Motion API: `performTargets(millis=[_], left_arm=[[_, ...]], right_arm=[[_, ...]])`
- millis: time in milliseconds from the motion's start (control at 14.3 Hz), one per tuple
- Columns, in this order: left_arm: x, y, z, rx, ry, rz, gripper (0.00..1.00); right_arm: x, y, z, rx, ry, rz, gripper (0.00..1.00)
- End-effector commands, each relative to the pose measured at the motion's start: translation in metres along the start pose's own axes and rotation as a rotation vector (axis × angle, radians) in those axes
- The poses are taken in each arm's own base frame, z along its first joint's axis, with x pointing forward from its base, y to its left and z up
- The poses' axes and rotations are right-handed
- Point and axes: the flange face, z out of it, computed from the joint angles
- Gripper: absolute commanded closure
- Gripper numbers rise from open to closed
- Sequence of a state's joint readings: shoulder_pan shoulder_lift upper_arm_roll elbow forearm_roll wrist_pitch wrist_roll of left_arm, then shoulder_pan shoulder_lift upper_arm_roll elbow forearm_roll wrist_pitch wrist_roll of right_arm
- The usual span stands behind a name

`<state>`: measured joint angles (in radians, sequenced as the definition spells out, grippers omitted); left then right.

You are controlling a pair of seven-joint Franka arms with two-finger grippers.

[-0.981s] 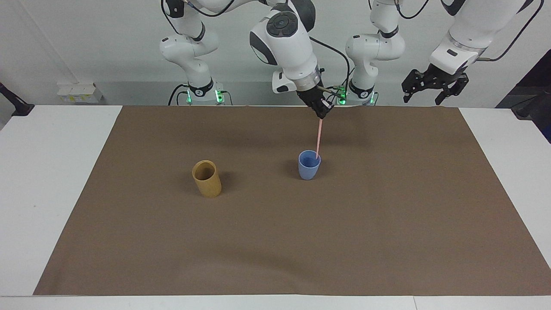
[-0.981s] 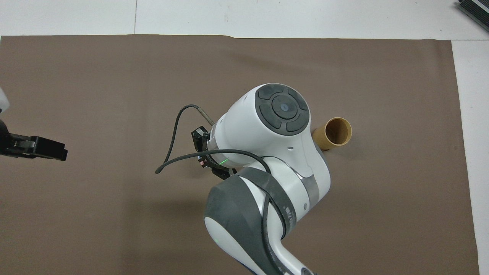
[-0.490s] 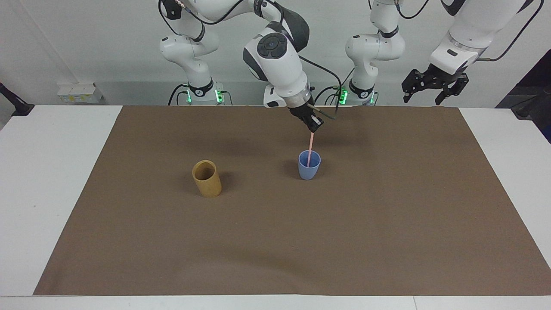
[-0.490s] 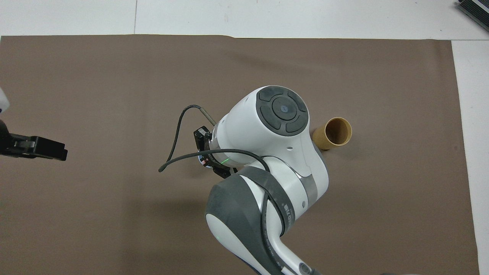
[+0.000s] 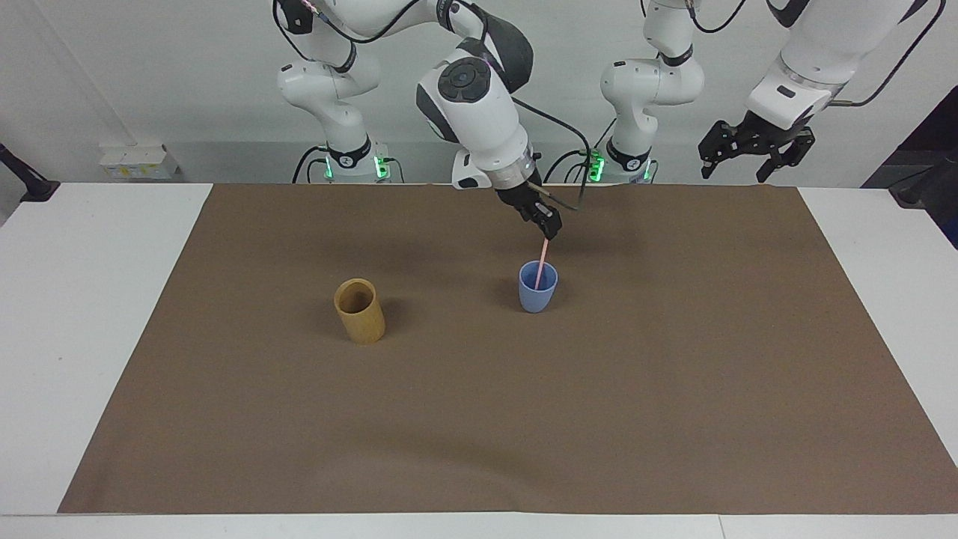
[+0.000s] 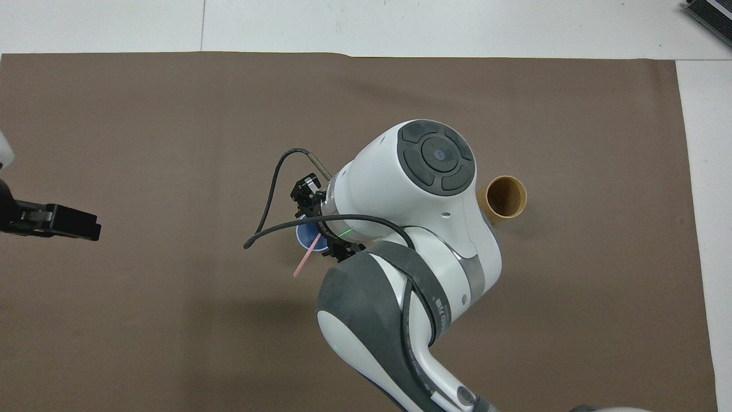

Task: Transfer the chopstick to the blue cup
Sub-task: 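Lower the pink stick into the blue cup and open the right gripper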

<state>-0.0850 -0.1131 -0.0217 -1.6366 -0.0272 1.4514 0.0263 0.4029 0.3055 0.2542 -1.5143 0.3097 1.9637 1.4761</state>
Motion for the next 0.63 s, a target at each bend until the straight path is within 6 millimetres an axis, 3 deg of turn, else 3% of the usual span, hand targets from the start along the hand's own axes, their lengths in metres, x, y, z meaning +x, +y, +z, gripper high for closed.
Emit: performTargets(millis=[0,140,350,560], left_arm=[[-0.004,-0.004,-0.006,0.009,0.003,0.003,0.00],[-0.004,-0.004,-0.006,0.009,0.003,0.003,0.00],[-0.004,-0.004,-0.006,0.009,0.003,0.003,0.00],[-0.004,-0.004,-0.006,0.009,0.003,0.003,0.00]], right_arm=[[-0.003,0.001,-0.005,0.002,0.048,-0.055,0.08],[-0.009,0.005,-0.021,0.014,0.109,-0.166,0.00],[-0.007,0.012,-0.056,0.038,0.216,-0.275,0.00],[0.025,0.037,-0.102,-0.021,0.281,-0.368,0.00]])
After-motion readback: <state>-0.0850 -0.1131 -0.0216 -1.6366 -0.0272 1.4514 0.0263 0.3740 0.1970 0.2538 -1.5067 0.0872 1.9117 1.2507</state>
